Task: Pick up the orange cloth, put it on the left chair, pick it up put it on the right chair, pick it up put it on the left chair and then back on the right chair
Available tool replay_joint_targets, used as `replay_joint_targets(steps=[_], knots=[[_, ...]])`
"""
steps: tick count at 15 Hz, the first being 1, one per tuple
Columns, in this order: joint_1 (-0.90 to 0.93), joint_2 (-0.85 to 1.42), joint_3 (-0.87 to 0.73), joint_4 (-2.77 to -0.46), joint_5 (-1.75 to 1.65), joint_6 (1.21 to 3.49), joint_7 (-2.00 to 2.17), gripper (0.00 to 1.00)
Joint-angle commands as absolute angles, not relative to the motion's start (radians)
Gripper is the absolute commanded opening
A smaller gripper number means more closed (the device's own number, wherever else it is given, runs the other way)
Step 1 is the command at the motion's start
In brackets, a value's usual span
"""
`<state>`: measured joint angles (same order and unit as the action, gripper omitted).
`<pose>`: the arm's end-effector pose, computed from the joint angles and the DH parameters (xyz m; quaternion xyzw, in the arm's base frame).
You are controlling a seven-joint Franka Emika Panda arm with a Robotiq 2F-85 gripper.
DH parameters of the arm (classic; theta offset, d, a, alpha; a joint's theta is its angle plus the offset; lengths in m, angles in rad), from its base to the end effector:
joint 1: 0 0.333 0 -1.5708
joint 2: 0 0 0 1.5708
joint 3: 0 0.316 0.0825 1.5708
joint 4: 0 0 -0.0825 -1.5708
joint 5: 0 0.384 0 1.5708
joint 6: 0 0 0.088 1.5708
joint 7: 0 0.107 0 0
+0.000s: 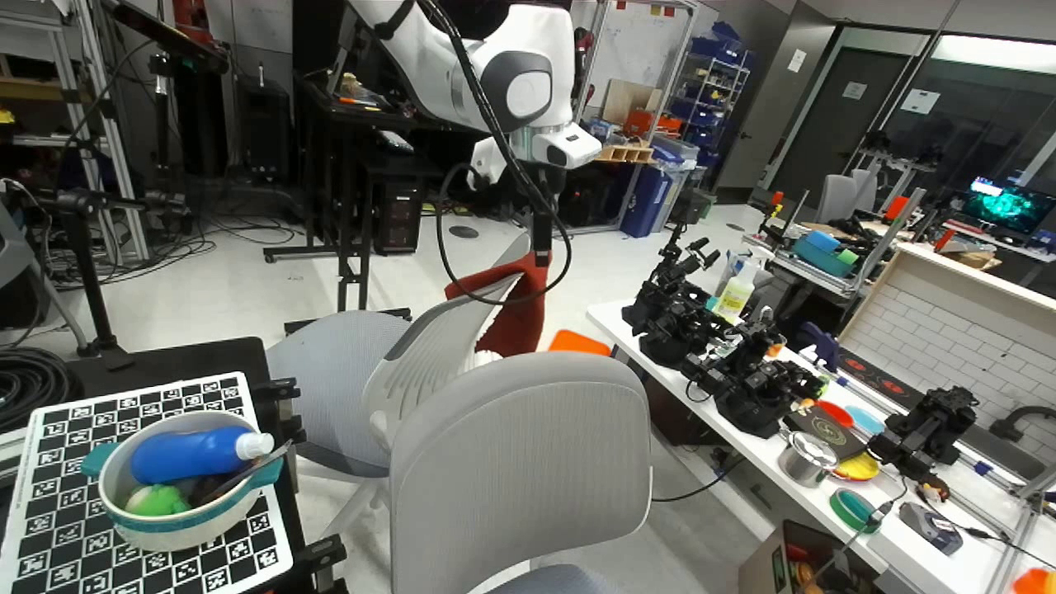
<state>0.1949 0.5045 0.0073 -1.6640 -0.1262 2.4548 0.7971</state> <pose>0.6893 0.1406 0.3441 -0.9568 0.2495 -0.1465 0.0289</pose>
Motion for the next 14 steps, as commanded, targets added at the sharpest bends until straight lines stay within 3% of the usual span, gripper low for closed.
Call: replay_joint_targets(steps=[1, 3, 4, 14], knots=[[0.207, 0.572, -0.002, -1.594, -0.092, 2.44, 0.776, 1.0], [0.209, 0.598, -0.003, -1.578, -0.091, 2.438, 0.776, 1.0], [0.209, 0.609, -0.003, -1.57, -0.088, 2.436, 0.774, 0.8], [0.213, 0.564, -0.007, -1.519, -0.08, 2.415, 0.749, 0.06]])
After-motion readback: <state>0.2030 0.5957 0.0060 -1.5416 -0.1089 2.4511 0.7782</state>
